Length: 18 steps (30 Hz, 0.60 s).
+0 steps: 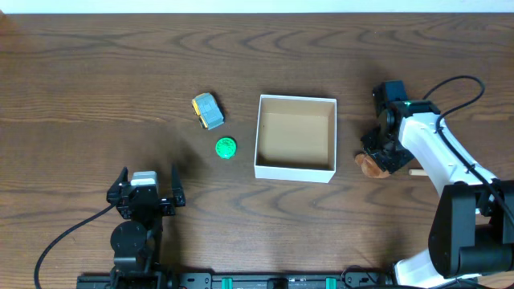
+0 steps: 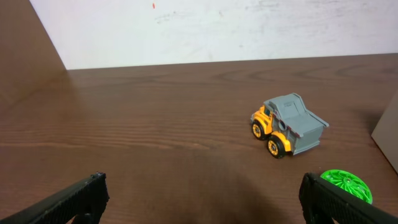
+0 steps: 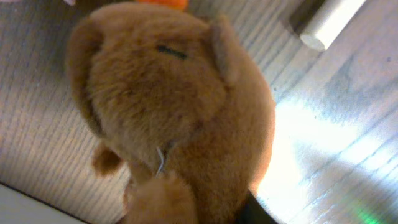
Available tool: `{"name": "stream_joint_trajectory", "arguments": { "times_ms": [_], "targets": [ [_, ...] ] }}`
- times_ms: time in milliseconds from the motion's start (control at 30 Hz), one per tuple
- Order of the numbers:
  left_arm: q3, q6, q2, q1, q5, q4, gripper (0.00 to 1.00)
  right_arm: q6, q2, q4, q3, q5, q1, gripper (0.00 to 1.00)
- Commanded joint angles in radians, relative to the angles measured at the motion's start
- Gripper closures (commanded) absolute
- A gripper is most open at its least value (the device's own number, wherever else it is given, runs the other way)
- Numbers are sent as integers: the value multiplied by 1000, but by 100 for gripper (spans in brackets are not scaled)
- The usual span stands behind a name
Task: Pack container
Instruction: 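Close the right gripper on the brown plush bear and lift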
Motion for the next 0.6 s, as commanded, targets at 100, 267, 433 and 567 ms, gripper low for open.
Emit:
{"name": "stream_joint_trajectory", "arguments": {
  "times_ms": [100,267,433,567],
  "targets": [
    [-29,10,-6,5,16,-8,2,-84,-73,-56,53,-18,-6,99],
    [-29,10,-6,5,16,-8,2,-194,-125,-100,185,-17,22,99],
    [-29,10,-6,5,16,-8,2,-411,-135,-90,354,-17,126,98],
    [-29,10,-6,5,16,-8,2,-548,-135,-34,436,-17,232,99]
  ]
}}
